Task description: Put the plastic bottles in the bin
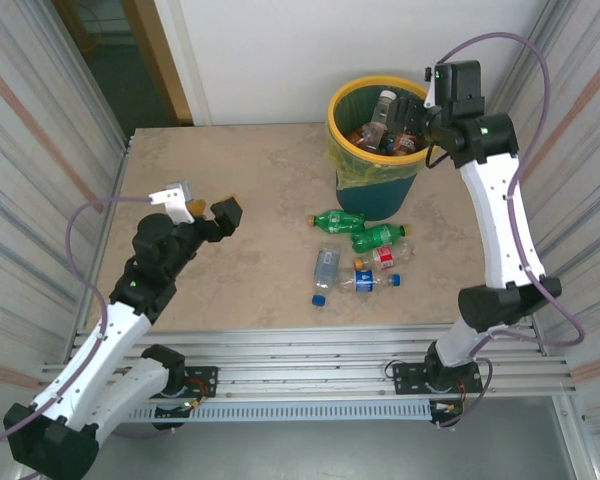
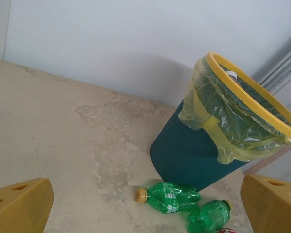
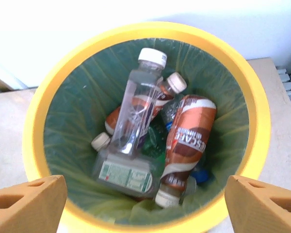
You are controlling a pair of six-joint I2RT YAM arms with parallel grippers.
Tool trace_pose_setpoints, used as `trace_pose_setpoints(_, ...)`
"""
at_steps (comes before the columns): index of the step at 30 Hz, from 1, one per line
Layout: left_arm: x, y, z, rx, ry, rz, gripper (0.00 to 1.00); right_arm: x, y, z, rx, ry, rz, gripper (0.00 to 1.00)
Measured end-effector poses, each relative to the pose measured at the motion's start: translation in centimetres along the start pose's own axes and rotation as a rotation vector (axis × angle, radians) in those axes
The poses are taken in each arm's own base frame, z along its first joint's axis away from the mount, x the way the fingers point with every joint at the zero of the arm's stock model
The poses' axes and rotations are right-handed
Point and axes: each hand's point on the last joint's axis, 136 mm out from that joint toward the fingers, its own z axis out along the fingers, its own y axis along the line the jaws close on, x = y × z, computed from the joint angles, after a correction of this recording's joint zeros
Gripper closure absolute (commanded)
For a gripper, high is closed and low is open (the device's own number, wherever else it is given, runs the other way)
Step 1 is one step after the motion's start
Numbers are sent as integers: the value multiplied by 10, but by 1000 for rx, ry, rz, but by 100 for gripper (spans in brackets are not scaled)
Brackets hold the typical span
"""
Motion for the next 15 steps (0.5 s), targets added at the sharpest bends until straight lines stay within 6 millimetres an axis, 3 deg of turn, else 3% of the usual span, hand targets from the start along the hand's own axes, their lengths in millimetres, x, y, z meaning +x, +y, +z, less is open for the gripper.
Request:
trace_pose_setpoints(6, 4, 1, 1, -3, 17, 1, 1, 38, -5, -20, 6, 29, -16, 7)
trace_pose_setpoints(11, 9, 0, 1, 9, 45, 10, 1, 83, -26, -30, 57, 79, 0, 0)
trace_pose_setpoints(15, 22, -5, 7, 29, 91, 11, 1, 111, -41, -43, 90, 90, 24, 2)
